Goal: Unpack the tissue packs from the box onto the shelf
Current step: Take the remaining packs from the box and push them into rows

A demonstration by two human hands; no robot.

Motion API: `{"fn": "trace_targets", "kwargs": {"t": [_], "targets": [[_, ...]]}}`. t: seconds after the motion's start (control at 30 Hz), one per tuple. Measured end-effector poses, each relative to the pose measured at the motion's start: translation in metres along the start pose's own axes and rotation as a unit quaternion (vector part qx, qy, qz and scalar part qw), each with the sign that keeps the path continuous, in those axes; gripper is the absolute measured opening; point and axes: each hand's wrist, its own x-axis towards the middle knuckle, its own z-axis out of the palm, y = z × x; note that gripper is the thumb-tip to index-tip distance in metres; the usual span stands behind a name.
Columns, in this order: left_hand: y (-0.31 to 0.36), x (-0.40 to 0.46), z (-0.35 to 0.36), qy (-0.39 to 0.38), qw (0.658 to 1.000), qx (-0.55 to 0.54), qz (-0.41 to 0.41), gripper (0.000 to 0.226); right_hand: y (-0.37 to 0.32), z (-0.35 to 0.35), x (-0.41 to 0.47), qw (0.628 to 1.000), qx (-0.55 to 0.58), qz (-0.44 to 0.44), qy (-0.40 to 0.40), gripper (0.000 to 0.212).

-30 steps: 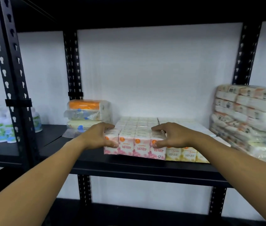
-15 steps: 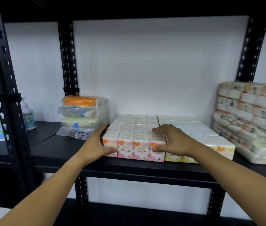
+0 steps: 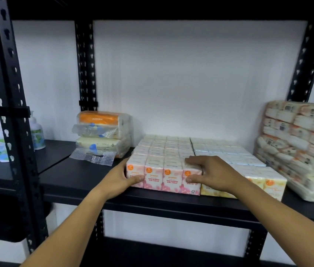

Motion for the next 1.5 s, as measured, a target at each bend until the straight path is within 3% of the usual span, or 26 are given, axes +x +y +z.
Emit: {"fn": "trace_targets", "kwargs": {"t": [0.53,0.73,0.83,1.03,1.2,1.3,1.5], "targets": [[-0.003,-0.001,0.005,0.032,0.998,-0.049,0.008,0.091,0.0,-0.004,-0.004,1.0,0.019,0.019,-0.012,0.063],[0.007,-0.014,-0.003,0.015,0.997,-0.081,0.004,0.114,-0.016,-0.018,-0.003,0.996,0.032,0.062,-0.057,0.065],[0.015,-0.019,-0.004,0.036,0.997,-0.071,-0.006,0.104,-0.03,-0.025,-0.015,0.994,0.053,0.086,-0.035,0.062],[0.05,-0.069,0.027,0.175,0.982,-0.056,0.047,0.06,-0.057,-0.011,-0.084,0.983,0.097,0.107,0.113,0.057],[0.08,-0.132,0.084,0.254,0.963,-0.057,0.066,0.051,-0.059,-0.004,-0.166,0.962,0.155,0.137,0.178,0.054],[0.098,-0.165,0.128,0.236,0.967,-0.056,0.073,0.051,-0.046,-0.001,-0.214,0.949,0.174,0.172,0.2,0.053],[0.124,-0.209,0.222,0.101,0.99,-0.057,0.086,0.046,-0.014,0.011,-0.299,0.926,0.196,0.24,0.215,0.054]]}}
